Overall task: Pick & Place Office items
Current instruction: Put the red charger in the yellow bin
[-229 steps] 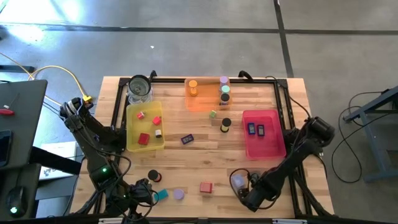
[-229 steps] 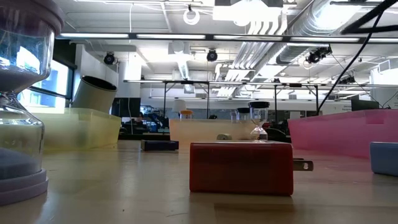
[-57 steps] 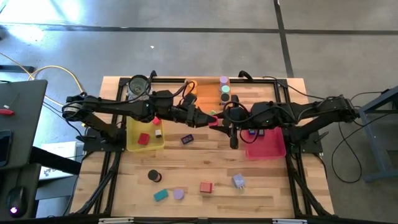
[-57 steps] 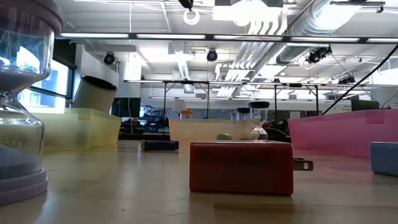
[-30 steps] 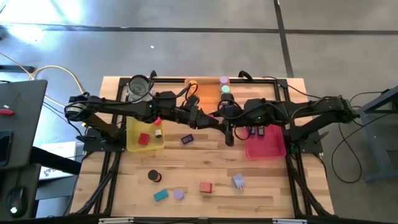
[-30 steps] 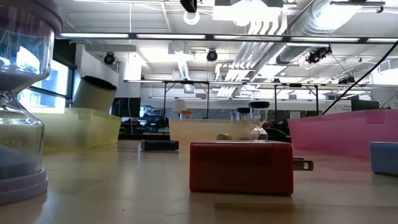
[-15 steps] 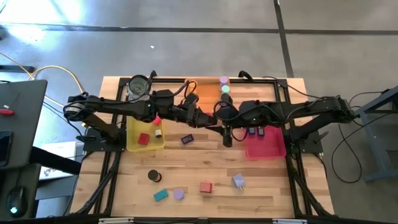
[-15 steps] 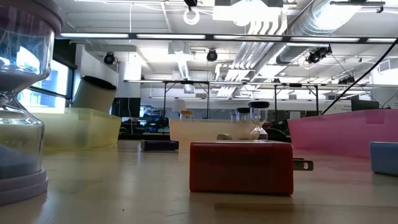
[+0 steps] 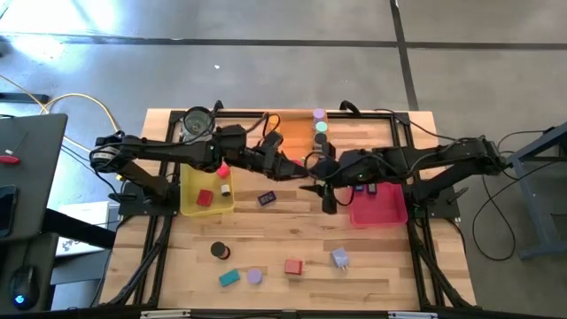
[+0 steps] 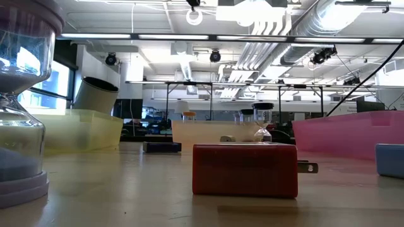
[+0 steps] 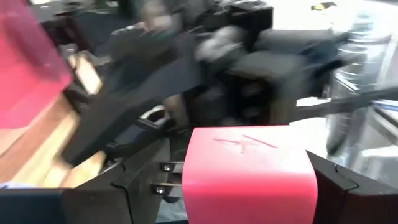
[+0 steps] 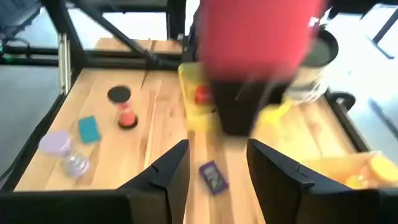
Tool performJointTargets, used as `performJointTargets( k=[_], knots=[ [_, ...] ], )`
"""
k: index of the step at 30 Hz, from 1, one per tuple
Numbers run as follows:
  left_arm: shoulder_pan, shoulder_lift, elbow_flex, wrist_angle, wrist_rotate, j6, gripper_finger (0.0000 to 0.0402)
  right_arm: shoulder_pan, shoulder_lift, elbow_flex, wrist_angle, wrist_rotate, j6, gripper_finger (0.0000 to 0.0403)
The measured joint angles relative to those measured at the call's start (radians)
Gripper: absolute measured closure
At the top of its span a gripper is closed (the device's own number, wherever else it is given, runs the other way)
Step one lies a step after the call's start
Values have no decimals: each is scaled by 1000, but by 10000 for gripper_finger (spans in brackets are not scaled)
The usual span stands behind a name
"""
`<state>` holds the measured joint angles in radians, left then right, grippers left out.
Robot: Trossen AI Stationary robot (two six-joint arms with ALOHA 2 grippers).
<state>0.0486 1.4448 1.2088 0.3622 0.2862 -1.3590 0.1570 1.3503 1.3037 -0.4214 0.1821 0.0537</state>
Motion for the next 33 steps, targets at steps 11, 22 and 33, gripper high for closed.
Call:
performJointTargets(
  k=[11, 22, 33],
  knots=[
    [126, -12, 1, -127, 327, 52, 140, 13, 0, 0, -305, 1, 174, 251],
    [313, -12, 0, -1014, 340, 390, 140, 13, 0, 0, -404, -9, 242, 255],
    [441, -107, -1, -1790, -170, 566, 140, 13, 0, 0, -397, 25, 230, 255]
  ],
)
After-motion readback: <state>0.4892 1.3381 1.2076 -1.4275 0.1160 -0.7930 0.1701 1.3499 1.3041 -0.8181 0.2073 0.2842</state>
